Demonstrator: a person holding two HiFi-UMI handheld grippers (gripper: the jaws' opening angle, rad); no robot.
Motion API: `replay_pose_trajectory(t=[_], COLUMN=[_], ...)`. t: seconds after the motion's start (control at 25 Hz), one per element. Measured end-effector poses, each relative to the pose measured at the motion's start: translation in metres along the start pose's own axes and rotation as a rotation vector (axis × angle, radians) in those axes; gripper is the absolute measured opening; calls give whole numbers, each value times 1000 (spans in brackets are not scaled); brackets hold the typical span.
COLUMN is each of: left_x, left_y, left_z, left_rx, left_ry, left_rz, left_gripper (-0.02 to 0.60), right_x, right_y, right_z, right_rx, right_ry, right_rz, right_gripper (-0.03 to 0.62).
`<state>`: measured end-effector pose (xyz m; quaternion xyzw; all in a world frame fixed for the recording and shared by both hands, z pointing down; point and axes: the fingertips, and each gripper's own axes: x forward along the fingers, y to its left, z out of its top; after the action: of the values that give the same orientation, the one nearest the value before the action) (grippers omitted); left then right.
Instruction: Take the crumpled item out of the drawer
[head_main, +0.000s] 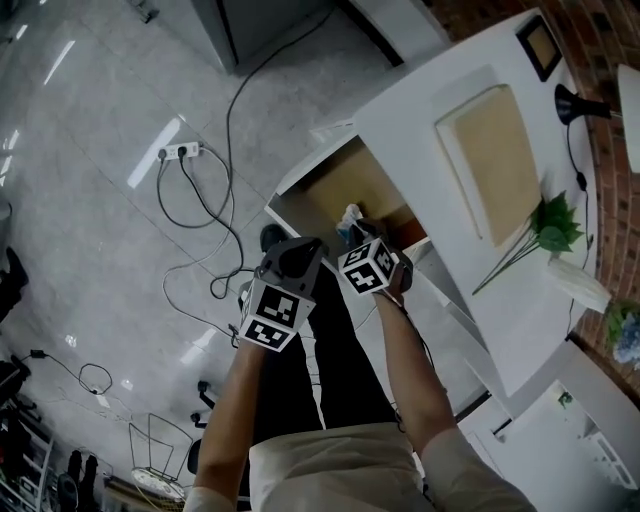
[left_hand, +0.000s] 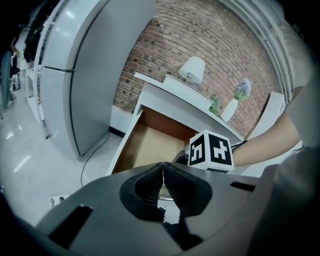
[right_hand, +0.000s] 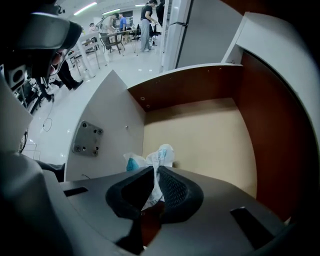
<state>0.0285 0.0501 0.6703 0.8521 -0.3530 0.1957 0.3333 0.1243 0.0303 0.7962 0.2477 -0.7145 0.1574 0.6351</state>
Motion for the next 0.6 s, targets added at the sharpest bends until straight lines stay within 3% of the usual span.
replay_pose_trajectory(t=[0.16, 0.6], left_x=[-5, -15], left_y=[-5, -16], left_z=[10, -1], left_rx=[44, 34], left_ry=[-1, 15], left_rz=[-12, 3], left_gripper=[17, 17], right_x=[-11, -43], right_y=[3, 0], right_z=[-2, -14], right_rx=[23, 94], right_ry=[-9, -37], right_rz=[-1, -36], right_gripper=[58, 58])
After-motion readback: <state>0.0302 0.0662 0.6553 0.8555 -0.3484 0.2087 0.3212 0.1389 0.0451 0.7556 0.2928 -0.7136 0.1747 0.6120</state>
